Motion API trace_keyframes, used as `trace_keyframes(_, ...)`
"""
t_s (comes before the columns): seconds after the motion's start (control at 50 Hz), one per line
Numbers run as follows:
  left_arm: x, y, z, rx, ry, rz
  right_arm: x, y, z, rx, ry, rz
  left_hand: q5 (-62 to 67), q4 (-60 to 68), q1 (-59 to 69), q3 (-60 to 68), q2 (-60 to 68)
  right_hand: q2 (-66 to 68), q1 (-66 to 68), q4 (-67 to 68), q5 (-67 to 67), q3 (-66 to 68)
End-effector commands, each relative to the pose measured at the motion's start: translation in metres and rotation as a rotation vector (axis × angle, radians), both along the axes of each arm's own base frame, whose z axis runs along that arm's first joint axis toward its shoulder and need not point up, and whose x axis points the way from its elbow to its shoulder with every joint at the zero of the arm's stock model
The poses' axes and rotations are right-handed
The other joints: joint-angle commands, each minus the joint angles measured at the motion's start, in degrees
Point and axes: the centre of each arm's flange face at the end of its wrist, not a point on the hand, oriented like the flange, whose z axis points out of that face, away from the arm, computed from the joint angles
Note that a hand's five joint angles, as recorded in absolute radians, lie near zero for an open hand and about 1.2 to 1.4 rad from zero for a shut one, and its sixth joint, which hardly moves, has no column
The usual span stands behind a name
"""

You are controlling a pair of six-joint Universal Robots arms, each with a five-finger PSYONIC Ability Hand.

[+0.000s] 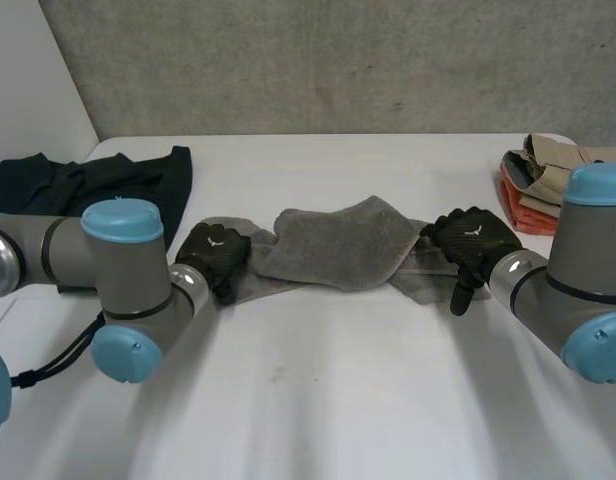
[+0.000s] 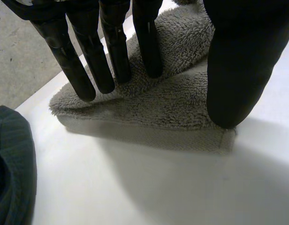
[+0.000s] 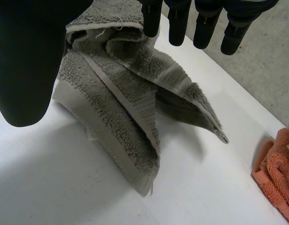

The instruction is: Fold the laundry.

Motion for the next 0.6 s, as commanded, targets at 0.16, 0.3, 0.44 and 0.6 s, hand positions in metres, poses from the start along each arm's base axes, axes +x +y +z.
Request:
trace_keyframes(0.16, -0.012, -0.012, 0.004, -0.039, 0.025, -0.021, -0.001, 0.002, -0.006, 0.013, 0.005, 0.001, 15.3, 15.6, 15.0, 15.2, 15.2, -2.2, -2.7, -2.1, -2.5, -1.9)
trace_keyframes(0.3, -0.015, -0.014, -0.005, -0.027, 0.019, -0.023, -0.001, 0.003, -0.008, 0.022, 0.007, 0.001, 11.3, 11.5, 11.0, 11.2, 11.2, -2.2, -2.7, -2.1, -2.5, -1.9)
trace_keyframes(0.44, -0.016, 0.000, 0.004, 0.038, 0.018, -0.031, -0.001, 0.002, -0.008, 0.021, 0.007, 0.001, 2.2, 2.5, 1.9, 2.1, 2.1, -2.2, -2.7, -2.1, -2.5, -1.9)
trace_keyframes(0.6, -0.020, 0.006, 0.023, 0.050, 0.094, -0.035, -0.001, 0.003, -0.007, 0.018, 0.005, 0.002, -3.0, -2.8, -3.4, -3.1, -3.2, -2.2, -2.7, -2.1, -2.5, -1.9)
